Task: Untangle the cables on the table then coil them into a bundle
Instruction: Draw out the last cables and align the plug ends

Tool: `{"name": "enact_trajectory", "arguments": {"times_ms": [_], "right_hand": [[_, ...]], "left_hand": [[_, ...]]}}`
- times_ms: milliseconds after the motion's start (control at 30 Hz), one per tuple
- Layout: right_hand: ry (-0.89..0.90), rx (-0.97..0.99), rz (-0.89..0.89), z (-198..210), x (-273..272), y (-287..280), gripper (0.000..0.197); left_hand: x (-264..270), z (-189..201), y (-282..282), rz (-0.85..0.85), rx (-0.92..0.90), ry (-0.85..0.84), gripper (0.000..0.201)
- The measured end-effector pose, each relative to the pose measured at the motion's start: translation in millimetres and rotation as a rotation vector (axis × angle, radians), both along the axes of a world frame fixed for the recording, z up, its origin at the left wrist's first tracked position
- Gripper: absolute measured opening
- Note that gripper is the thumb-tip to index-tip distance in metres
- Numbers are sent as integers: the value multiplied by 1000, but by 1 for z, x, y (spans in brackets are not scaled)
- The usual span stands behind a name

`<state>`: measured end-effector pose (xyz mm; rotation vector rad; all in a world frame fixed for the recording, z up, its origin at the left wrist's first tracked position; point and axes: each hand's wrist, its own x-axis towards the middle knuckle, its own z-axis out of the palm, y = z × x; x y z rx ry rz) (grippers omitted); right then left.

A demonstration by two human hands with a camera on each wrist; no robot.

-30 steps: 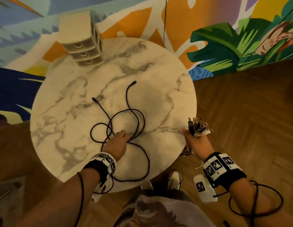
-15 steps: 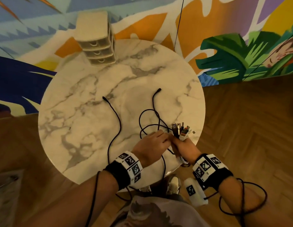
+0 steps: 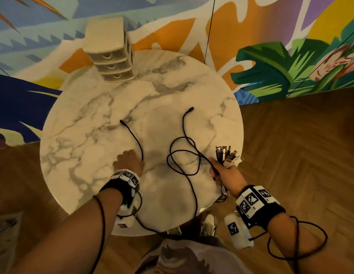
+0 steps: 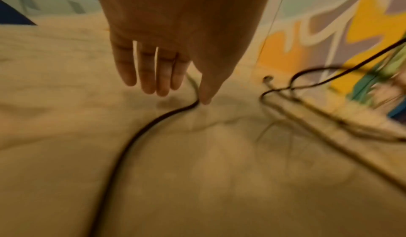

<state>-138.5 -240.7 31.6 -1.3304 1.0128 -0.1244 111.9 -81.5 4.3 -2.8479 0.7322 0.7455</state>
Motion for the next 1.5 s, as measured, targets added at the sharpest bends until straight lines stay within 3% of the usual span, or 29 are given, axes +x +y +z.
{"name": "enact_trajectory", "arguments": {"times_ms": [133,300,433,500,567,700,867,933,967,1067,1133,1367,1433,1500], "right_hand": [[10,-13,-36,-2,1,-6,50],[44,-44,24,2,12,-4,46],[31,-145,-226,0,16,-13,22],[-18,-185,-252,7,22,-19,24],[-64,-181,-154,19,32,-21,33],[-235,-31,-38,56,51,-30,39],[-318,-3,177,82,45,-49,30],[-317,-10,207,85,40,-48,29],[-319,-9,211,85,37,-47,29],[-314,17,227,85,32,-41,26],[-294,24,260,85,31,-37,26],[-324,76,191,100,22,-33,32],[-332,86,174,102,19,-33,32],[-318,69,192,101,17,-33,33]], "left_hand": [[1,-23,13,-22,-3,98,28],[0,-7,1,-61,-4,156,36],[-21,44,-26,-79,-401,76,31],[-41,76,-42,-201,-503,26,32],[-66,100,-57,-396,-527,-5,25],[-106,113,-73,-756,-442,-36,16],[-117,111,-73,-900,-335,12,21],[-111,110,-72,-809,-405,90,19],[-105,110,-73,-668,-508,197,20],[-84,119,-86,-8,-932,660,25],[-77,130,-96,176,-1077,804,24],[-104,139,-109,-260,-1011,457,16],[-108,140,-109,-252,-1048,438,17],[-106,149,-114,-106,-1108,536,20]]}}
